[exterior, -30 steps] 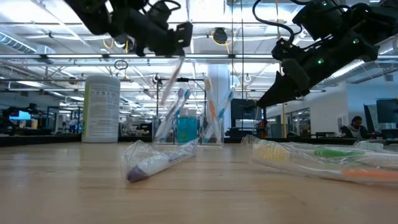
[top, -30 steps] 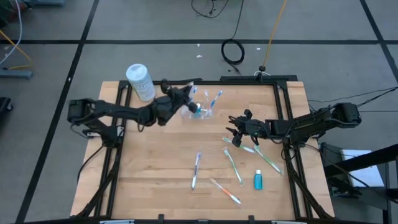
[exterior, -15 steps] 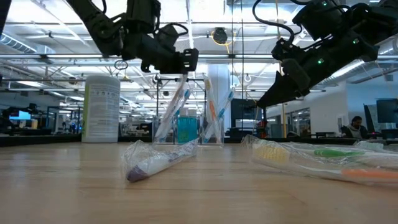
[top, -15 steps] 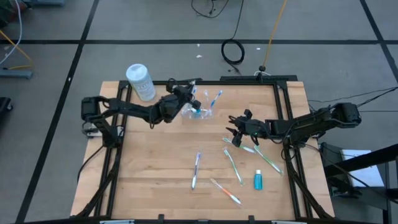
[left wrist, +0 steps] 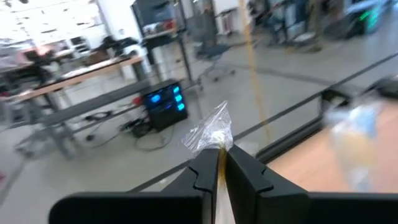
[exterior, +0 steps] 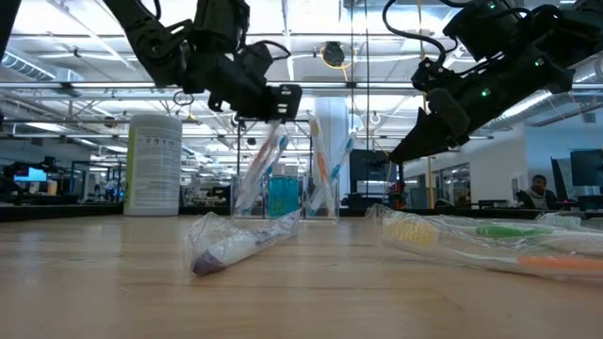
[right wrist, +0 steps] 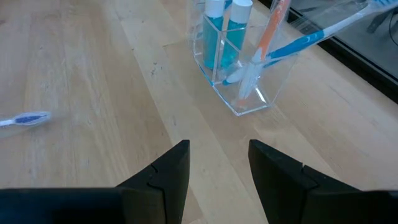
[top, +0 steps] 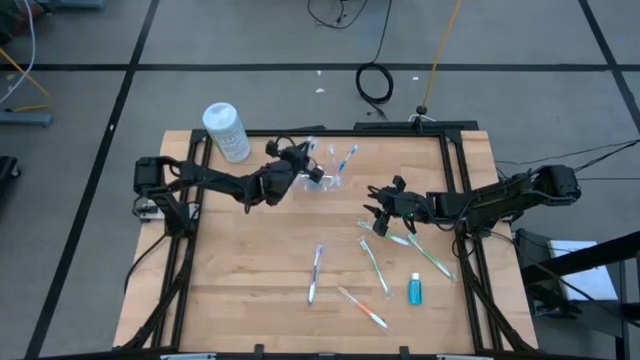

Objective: Pick & Place toothbrushing station
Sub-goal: Put the left orange toothbrush into the transparent organizer

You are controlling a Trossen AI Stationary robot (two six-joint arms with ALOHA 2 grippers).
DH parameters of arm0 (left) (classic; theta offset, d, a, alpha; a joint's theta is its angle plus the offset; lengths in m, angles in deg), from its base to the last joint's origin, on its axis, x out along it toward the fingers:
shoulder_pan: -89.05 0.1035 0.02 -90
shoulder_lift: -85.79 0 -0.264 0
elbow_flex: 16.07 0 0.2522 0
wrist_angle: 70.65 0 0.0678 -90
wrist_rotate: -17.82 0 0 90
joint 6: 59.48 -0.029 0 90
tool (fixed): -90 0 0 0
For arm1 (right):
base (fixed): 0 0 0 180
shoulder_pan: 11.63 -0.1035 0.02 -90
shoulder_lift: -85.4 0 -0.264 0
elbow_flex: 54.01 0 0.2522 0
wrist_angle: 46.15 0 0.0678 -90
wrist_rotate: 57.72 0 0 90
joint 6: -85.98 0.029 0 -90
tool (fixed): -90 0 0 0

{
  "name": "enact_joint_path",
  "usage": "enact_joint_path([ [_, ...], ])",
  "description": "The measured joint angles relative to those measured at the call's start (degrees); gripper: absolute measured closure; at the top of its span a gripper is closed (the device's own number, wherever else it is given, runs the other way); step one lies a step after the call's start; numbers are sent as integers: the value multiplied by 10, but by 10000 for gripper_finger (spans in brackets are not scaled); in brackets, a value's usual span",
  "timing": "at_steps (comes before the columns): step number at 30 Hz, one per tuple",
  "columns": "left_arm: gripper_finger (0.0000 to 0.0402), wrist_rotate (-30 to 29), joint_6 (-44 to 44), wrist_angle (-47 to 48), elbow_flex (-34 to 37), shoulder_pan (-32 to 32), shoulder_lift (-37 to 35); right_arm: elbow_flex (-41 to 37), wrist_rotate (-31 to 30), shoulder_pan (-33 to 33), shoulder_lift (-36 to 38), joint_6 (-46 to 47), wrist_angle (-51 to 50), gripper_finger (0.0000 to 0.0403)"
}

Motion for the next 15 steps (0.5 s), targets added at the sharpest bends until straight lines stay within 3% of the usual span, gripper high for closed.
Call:
enact_joint_path([
  [5, 376, -23, 21, 55, 0, -1, 0, 0, 0, 0, 0, 0, 0, 243],
  [15, 376, 3, 55, 121, 0, -1, -1, 0, 1, 0, 0, 10, 0, 243],
])
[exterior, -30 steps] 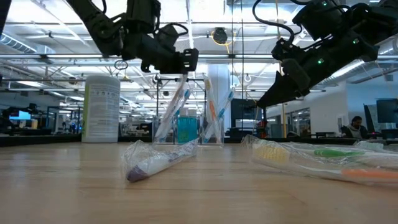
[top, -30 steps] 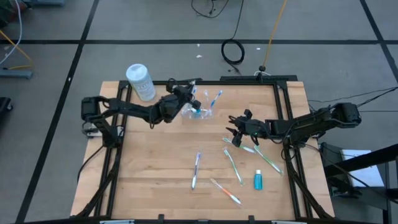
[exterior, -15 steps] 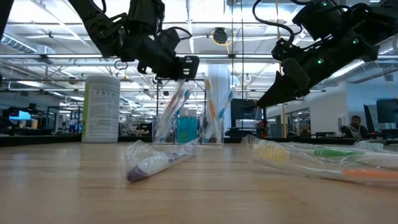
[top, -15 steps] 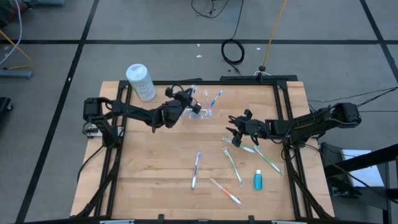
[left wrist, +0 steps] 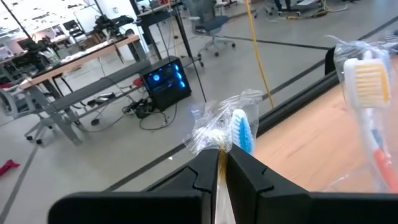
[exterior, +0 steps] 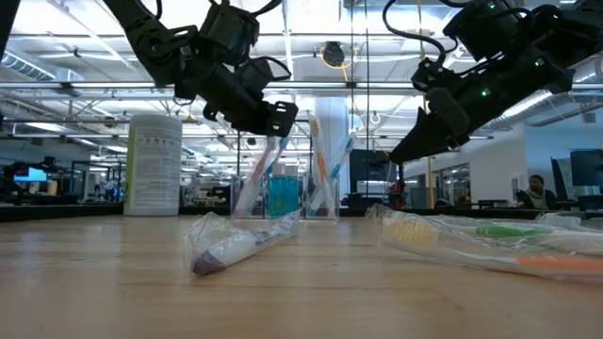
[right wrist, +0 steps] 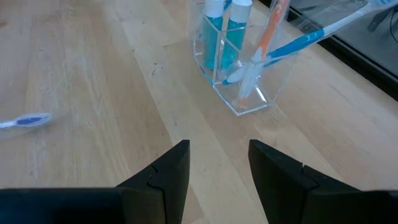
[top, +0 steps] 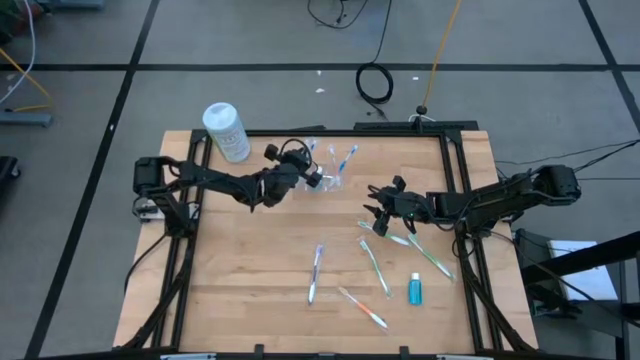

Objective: Pick & Place toothbrushing station
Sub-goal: Put the left orange toothbrush into the transparent organizer, then put the top green toothbrush into the transparent organizer

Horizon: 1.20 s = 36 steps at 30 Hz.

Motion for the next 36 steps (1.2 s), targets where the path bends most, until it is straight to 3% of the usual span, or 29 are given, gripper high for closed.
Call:
enact_joint_path([
  [13, 370, 0, -8, 3, 0, 0, 0, 0, 0, 0, 0, 16, 0, 243],
  [26, 264, -3, -5, 6, 1, -3, 1, 0, 0, 0, 0, 16, -1, 243],
  [36, 243, -15, -20, 41, 1, -33, -60, 0, 1, 0, 0, 16, -9, 243],
])
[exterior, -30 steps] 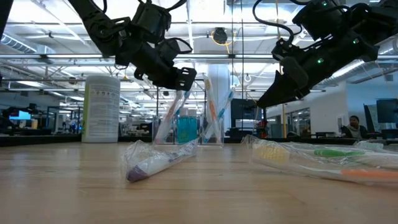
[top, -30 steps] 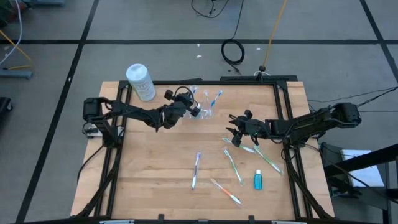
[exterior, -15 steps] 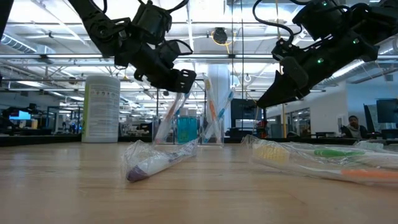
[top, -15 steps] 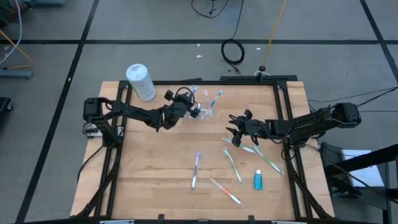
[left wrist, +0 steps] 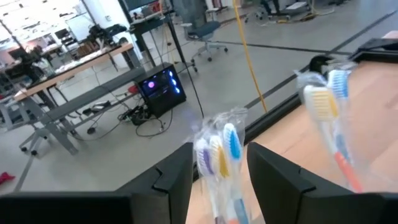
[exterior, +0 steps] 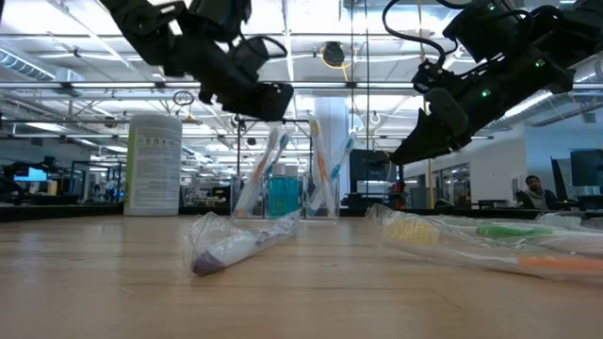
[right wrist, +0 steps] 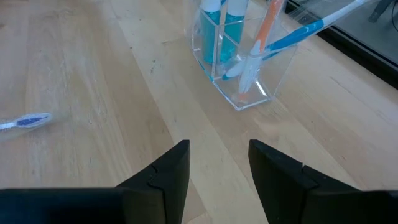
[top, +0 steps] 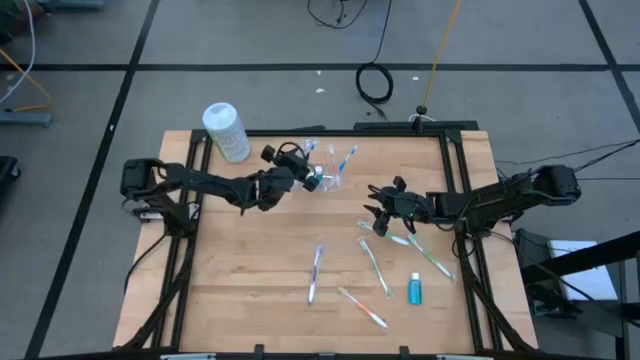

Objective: Pick & Place toothbrushing station
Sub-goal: Put the top green toothbrush into the transparent organizer

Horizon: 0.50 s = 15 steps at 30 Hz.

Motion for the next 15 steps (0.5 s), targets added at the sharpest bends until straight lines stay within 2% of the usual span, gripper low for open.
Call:
enact_joint_path([
  [12, 242, 7, 9, 224, 0, -65, -134, 0, 0, 0, 0, 0, 0, 243],
  [15, 242, 38, 30, 297, 0, -79, -157, 0, 0, 0, 0, 0, 0, 243],
])
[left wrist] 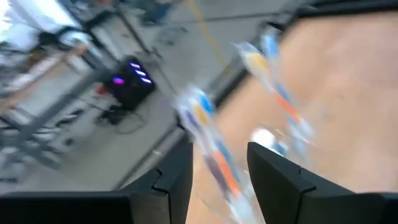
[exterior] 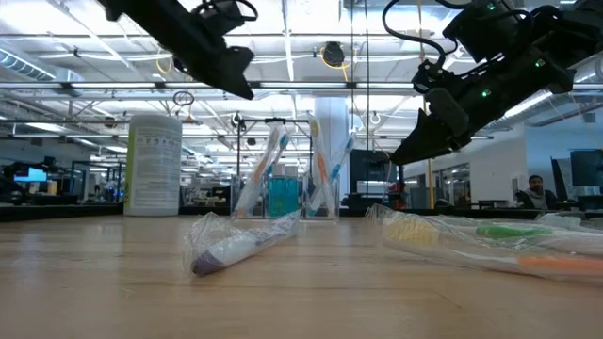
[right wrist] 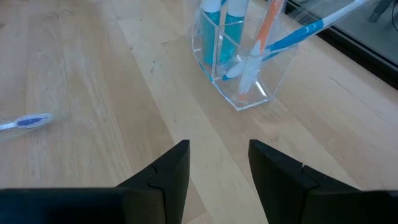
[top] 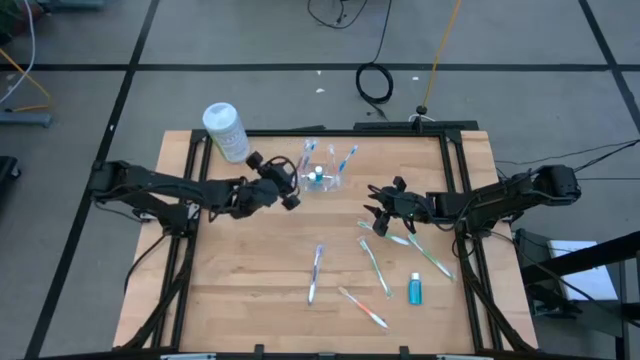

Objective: Pick & Place toothbrushing station
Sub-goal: Put the top green toothbrush into the transparent organizer

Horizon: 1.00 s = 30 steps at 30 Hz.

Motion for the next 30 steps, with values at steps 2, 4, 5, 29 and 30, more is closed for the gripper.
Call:
enact_joint_path([
  [2, 243, 41, 28, 48, 0, -5, -11, 0, 0, 0, 0, 0, -1, 243],
  [4, 243, 82, 76, 77, 0, -6, -15, 0, 0, 0, 0, 0, -2, 243],
  [5, 243, 106, 107, 86, 0, -7, -15, 0, 0, 0, 0, 0, -2, 243],
  [29, 243, 318, 315, 98, 0, -31, -8, 0, -1, 4, 0, -27, 9, 243],
  [30, 243, 318, 313, 98, 0, -31, -8, 0, -1, 6, 0, -26, 13, 243],
])
